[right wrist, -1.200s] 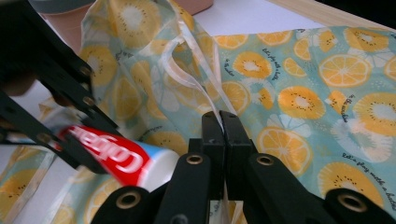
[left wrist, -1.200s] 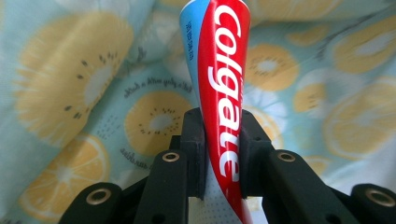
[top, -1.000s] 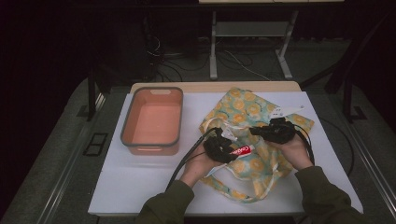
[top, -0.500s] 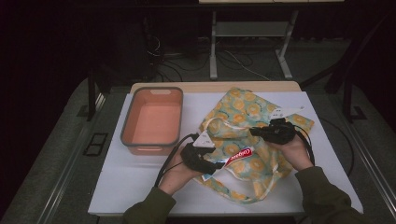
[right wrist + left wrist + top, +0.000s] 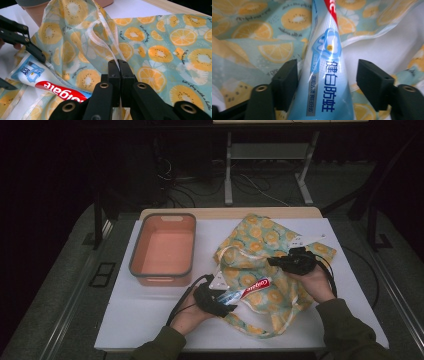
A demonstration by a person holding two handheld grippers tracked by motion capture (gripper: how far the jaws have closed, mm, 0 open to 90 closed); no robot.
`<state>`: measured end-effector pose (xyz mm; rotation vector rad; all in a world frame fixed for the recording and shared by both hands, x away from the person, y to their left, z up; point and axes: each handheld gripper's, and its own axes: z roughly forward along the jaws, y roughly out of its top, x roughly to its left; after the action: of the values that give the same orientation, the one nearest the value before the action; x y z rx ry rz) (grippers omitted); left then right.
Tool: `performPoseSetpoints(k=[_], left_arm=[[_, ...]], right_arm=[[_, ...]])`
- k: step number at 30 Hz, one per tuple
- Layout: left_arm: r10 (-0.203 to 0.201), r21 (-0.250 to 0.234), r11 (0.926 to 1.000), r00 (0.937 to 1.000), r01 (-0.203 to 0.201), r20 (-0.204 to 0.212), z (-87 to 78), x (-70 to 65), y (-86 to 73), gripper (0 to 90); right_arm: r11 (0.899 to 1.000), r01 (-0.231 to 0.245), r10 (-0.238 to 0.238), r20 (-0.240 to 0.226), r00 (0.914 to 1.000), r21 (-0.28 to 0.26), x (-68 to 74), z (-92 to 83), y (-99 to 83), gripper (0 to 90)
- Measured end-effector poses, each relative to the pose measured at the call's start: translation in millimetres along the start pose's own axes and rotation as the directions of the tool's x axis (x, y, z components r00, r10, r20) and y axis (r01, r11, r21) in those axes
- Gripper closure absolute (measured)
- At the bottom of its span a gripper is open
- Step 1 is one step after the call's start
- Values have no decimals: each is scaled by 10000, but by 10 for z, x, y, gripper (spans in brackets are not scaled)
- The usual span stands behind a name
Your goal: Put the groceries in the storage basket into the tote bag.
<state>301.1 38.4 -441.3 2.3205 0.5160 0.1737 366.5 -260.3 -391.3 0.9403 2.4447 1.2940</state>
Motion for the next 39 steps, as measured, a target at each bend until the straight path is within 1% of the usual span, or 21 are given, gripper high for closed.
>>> performPoseSetpoints(k=[1, 2, 3, 6, 7, 9, 12, 17, 19, 21, 24, 26, 28, 35, 37, 39], left_arm=[[109, 83, 9999, 9999, -109, -71, 8, -2, -1, 368], [194, 138, 9997, 9997, -192, -113, 19, -4, -5, 410], [158, 185, 9997, 9999, -157, -46, 29, -1, -7, 419], [313, 315, 9990, 9995, -314, 23, 49, 3, -14, 438], [408, 291, 9987, 9991, -410, 71, 43, 7, -14, 459], [496, 156, 9986, 9987, -497, 84, 33, 11, -18, 534], [630, 74, 9980, 9980, -630, 60, 11, 12, -11, 603], [517, -55, 9987, 9987, -516, 4, -12, 2, 14, 683], [592, -103, 9982, 9982, -593, -44, -21, -3, 35, 701], [503, -100, 9987, 9987, -503, 24, -18, -5, 73, 711], [576, -202, 9981, 9983, -576, 4, 6, -9, 153, 722], [503, -374, 9980, 9987, -500, 56, 39, 1, 211, 727], [432, -434, 9981, 9990, -428, 82, 72, 10, 271, 730], [309, -570, 9979, 9994, -316, -144, 232, 82, 504, 734], [129, -652, 9978, 9996, -145, -255, 289, 112, 567, 734], [132, -693, 9975, 9992, -159, -388, 353, 143, 622, 734]], right_arm=[[10000, -3, 3, -2, 10000, 3, 0, -1, 1, 894], [10000, -10, 10, -2, 10000, 1, 0, -1, 0, 895], [10000, -6, 6, -6, 10000, 10, -1, 0, -1, 895], [10000, -37, 37, -9, 10000, 24, 3, 4, -2, 895], [10000, -30, 30, -15, 10000, 21, 5, 5, -2, 895], [10000, -28, 28, -18, 10000, 26, 10, 8, -1, 895], [10000, -15, 15, -23, 10000, 25, 15, 8, 0, 894], [10000, -14, 14, -25, 10000, -26, 18, -1, 4, 895], [10000, 13, -13, -11, 10000, -89, 15, -10, 8, 895], [9999, -32, 32, -10, 10000, -113, 13, -17, 11, 895], [9998, -34, 33, -27, 10000, -177, 9, -24, 17, 895], [9997, -32, 31, -45, 10000, -253, 12, -29, 26, 896], [9995, 2, -4, -58, 10000, -303, 19, -35, 36, 896], [9985, 122, -134, -221, 9997, -538, 72, -57, 86, 896], [9980, 207, -223, -262, 9994, -604, 93, -66, 104, 896], [9977, 218, -238, -308, 9992, -640, 110, -69, 115, 896]])
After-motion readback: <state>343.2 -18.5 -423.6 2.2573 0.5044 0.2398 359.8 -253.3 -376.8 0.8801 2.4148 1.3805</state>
